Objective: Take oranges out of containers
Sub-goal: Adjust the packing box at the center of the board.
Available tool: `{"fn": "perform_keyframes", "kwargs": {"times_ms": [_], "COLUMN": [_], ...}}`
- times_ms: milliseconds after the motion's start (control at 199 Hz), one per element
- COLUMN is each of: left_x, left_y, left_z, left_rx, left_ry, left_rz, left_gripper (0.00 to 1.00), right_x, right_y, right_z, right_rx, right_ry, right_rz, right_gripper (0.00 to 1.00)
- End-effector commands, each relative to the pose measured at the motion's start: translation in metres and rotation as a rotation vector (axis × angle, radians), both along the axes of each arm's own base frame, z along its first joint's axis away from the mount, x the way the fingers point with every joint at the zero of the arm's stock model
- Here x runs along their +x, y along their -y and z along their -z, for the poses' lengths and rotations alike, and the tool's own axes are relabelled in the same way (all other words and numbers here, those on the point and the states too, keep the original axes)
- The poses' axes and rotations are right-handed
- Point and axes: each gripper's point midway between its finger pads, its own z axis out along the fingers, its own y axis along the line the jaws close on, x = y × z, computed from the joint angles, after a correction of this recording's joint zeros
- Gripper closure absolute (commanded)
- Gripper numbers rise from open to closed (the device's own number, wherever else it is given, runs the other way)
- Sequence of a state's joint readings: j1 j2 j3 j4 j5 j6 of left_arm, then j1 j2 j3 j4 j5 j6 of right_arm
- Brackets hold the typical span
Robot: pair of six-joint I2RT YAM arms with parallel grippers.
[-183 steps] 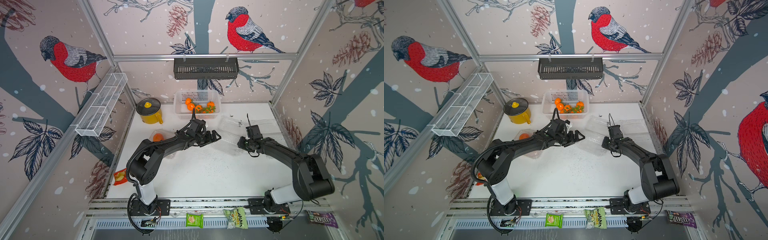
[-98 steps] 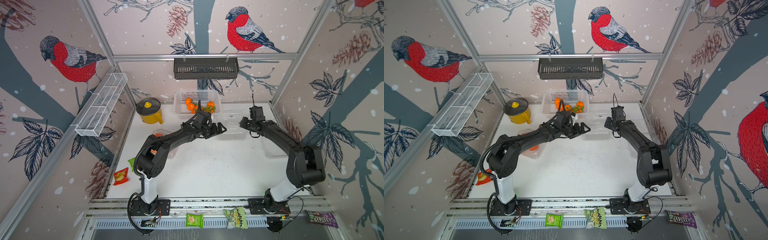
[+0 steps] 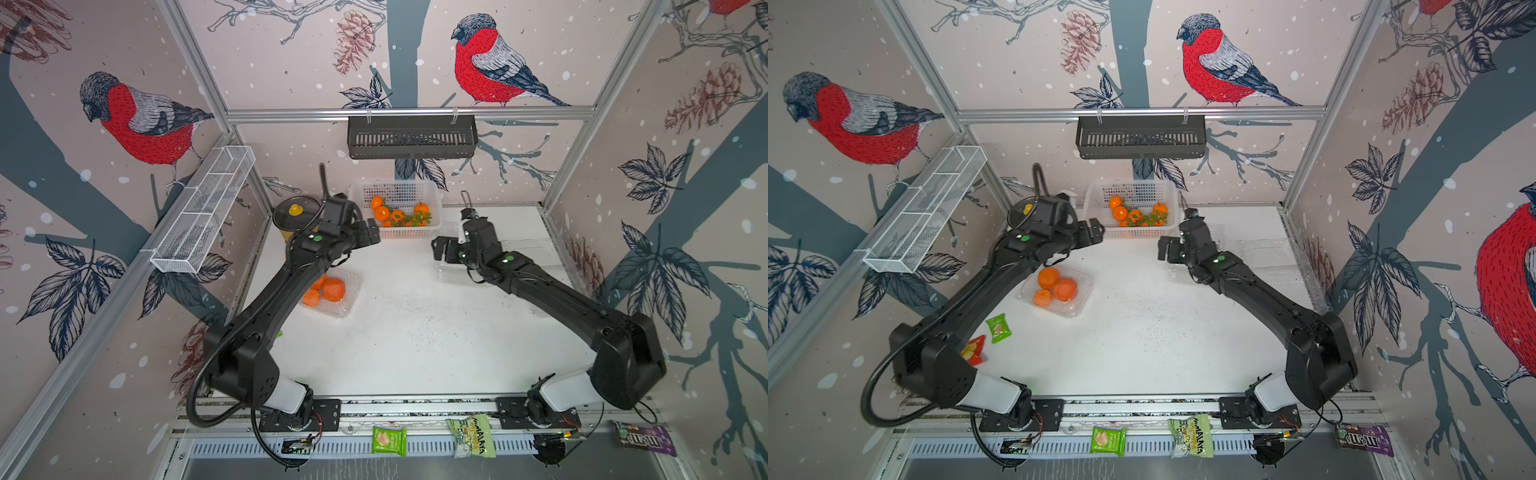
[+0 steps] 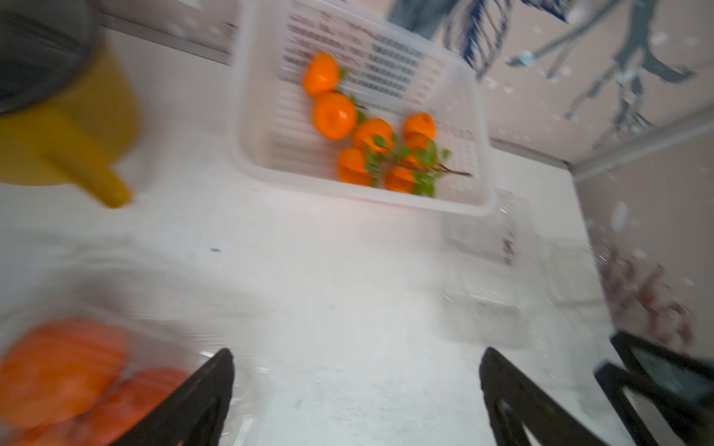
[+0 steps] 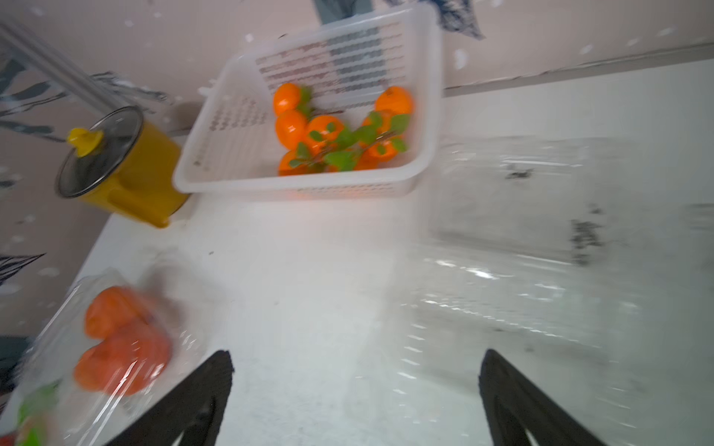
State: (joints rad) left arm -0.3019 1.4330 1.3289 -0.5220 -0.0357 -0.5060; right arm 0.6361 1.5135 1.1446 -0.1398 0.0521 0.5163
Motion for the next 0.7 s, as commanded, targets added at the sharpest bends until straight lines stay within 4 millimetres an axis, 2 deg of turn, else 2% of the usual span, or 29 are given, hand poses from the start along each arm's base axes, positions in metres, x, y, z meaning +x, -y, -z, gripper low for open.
{"fn": "perform_keyframes", "kwargs": {"times_ms": [0,70,126,161,176,236,327,412,493,533,563,573,598,699], "left_x": [-0.023,-0.037,-0.047,-0.050,-0.055,-0.060,-0.060,-0.053,-0.043,-0.037,-0.037,-0.031,-0.026,-0.015], "left_y": [-0.090,-0.131,-0.158,-0.169,-0.173,-0.191,-0.209,-0.215,-0.212,-0.206,-0.201,-0.202,-0.198,-0.176], "left_z": [0.036,0.058,0.067,0.065,0.072,0.076,0.081,0.095,0.116,0.127,0.143,0.138,0.143,0.152], "left_rx": [0.124,0.068,0.060,0.057,0.063,0.072,0.011,-0.021,-0.065,-0.105,-0.134,-0.140,-0.166,-0.255], "left_ry": [-0.094,-0.126,-0.125,-0.105,-0.115,-0.097,-0.100,-0.128,-0.204,-0.246,-0.298,-0.289,-0.306,-0.309], "left_rz": [-0.190,-0.288,-0.375,-0.415,-0.431,-0.499,-0.557,-0.579,-0.569,-0.552,-0.543,-0.542,-0.531,-0.466], "left_gripper": [0.02,0.02,0.02,0.02,0.02,0.02,0.02,0.02,0.02,0.02,0.02,0.02,0.02,0.03], "right_x": [-0.019,-0.034,-0.045,-0.050,-0.052,-0.062,-0.077,-0.087,-0.086,-0.083,-0.080,-0.080,-0.078,-0.065], "right_y": [-0.084,-0.132,-0.160,-0.172,-0.176,-0.194,-0.215,-0.232,-0.242,-0.245,-0.246,-0.246,-0.247,-0.240], "right_z": [-0.002,0.024,0.042,0.050,0.053,0.066,0.074,0.079,0.087,0.092,0.096,0.096,0.099,0.110], "right_rx": [0.157,0.173,0.200,0.219,0.229,0.278,0.334,0.331,0.315,0.317,0.320,0.322,0.326,0.330], "right_ry": [-0.004,-0.095,-0.147,-0.170,-0.179,-0.231,-0.280,-0.284,-0.293,-0.306,-0.314,-0.316,-0.321,-0.349], "right_rz": [-0.174,-0.273,-0.329,-0.346,-0.349,-0.394,-0.455,-0.493,-0.497,-0.491,-0.487,-0.487,-0.483,-0.455], "right_gripper": [0.00,0.00,0.00,0.00,0.00,0.00,0.00,0.00,0.00,0.00,0.00,0.00,0.00,0.00]}}
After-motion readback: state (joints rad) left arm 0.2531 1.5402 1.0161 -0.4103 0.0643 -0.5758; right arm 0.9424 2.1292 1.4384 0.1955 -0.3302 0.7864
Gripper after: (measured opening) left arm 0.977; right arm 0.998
